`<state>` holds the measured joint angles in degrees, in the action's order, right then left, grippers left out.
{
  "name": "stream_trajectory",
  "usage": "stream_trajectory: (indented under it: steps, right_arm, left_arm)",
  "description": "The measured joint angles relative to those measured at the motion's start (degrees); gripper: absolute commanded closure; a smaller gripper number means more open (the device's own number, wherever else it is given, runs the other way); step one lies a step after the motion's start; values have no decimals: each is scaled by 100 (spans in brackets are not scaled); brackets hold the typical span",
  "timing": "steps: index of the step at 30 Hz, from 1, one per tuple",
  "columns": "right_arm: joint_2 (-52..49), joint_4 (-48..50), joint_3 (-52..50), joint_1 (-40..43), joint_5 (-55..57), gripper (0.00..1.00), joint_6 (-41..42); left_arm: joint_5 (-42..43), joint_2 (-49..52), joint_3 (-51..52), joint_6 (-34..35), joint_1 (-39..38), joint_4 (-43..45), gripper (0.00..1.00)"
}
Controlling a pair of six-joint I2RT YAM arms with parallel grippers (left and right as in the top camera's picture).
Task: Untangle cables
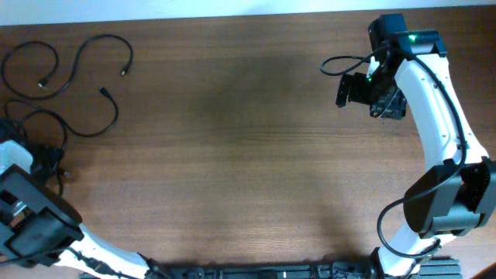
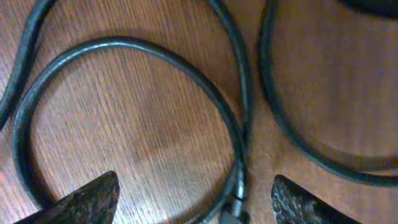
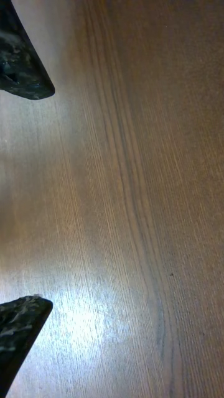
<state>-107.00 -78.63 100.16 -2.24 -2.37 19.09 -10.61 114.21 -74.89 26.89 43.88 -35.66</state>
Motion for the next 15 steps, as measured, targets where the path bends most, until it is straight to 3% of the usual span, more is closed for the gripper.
stream_trajectory:
  steps: [3, 8, 13, 15]
  right_arm:
    - [0, 0, 0, 0, 0, 2, -4]
    - [0, 0, 0, 0, 0, 2, -4]
    - [0, 0, 0, 0, 0, 2, -4]
    - [0, 0, 0, 0, 0, 2, -4]
  left_arm:
    - [-74, 153, -20, -35, 0, 35, 39]
    - [-367, 157, -26, -212, 0, -146, 82]
    - [-920, 186, -28, -269, 0, -645, 83]
    - [-973, 190, -28, -271, 0, -743, 96]
